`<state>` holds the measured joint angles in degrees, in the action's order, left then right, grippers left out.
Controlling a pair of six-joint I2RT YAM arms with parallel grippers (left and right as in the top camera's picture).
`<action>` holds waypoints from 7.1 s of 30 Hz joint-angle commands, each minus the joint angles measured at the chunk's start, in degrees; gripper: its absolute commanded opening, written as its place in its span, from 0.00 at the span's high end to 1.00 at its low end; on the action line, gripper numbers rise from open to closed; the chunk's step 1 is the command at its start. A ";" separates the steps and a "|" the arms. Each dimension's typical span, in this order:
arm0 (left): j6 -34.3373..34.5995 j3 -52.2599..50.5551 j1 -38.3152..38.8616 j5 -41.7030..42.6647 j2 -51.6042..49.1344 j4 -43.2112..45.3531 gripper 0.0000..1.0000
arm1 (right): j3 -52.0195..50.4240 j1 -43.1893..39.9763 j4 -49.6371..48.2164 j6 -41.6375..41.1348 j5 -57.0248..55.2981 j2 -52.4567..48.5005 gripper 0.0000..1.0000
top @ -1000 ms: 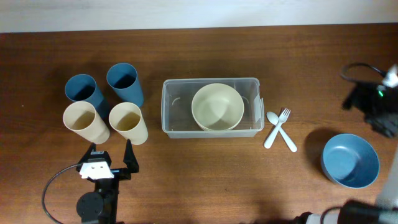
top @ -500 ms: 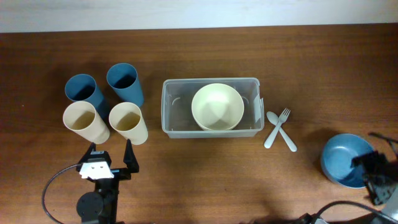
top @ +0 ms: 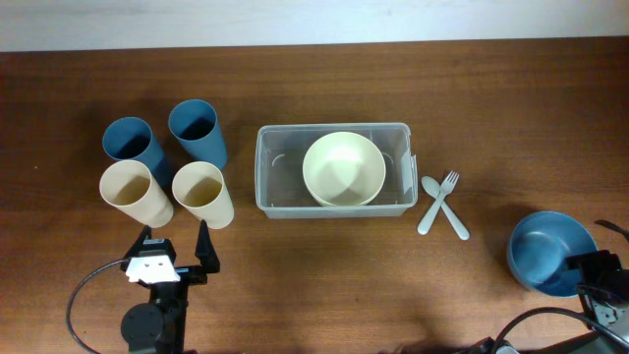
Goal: Pack container
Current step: 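Lower the right gripper onto the blue bowl rim and grasp, then lift the blue bowl with the right gripper, then carry the blue bowl left and lower it onto the cream bowls, then open the right gripper and withdraw it up and right, then lower the right gripper over the white fork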
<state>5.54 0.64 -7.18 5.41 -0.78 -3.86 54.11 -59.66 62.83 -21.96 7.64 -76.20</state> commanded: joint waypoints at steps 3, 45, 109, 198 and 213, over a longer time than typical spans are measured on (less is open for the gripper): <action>-0.92 -0.07 0.17 0.39 0.48 -0.44 0.00 | -5.57 -0.35 -5.57 -1.11 1.18 0.68 0.25; -0.92 -0.07 0.17 0.39 0.48 -0.44 0.00 | -11.54 9.77 -29.46 -6.54 8.37 -5.35 0.96; -0.92 -0.07 0.17 0.39 0.48 -0.44 0.00 | 14.75 77.09 -30.71 -6.45 1.73 -21.03 0.96; -0.92 -0.07 0.17 0.39 0.48 -0.44 0.00 | 13.53 54.75 -28.09 -2.25 -8.09 -31.61 0.52; -0.92 -0.07 0.17 0.39 0.48 -0.44 0.00 | 13.53 54.75 -31.91 -0.74 -8.31 -35.01 0.53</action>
<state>5.54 0.64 -7.18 5.41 -0.78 -3.86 67.90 -4.84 31.18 -23.31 -0.82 -109.58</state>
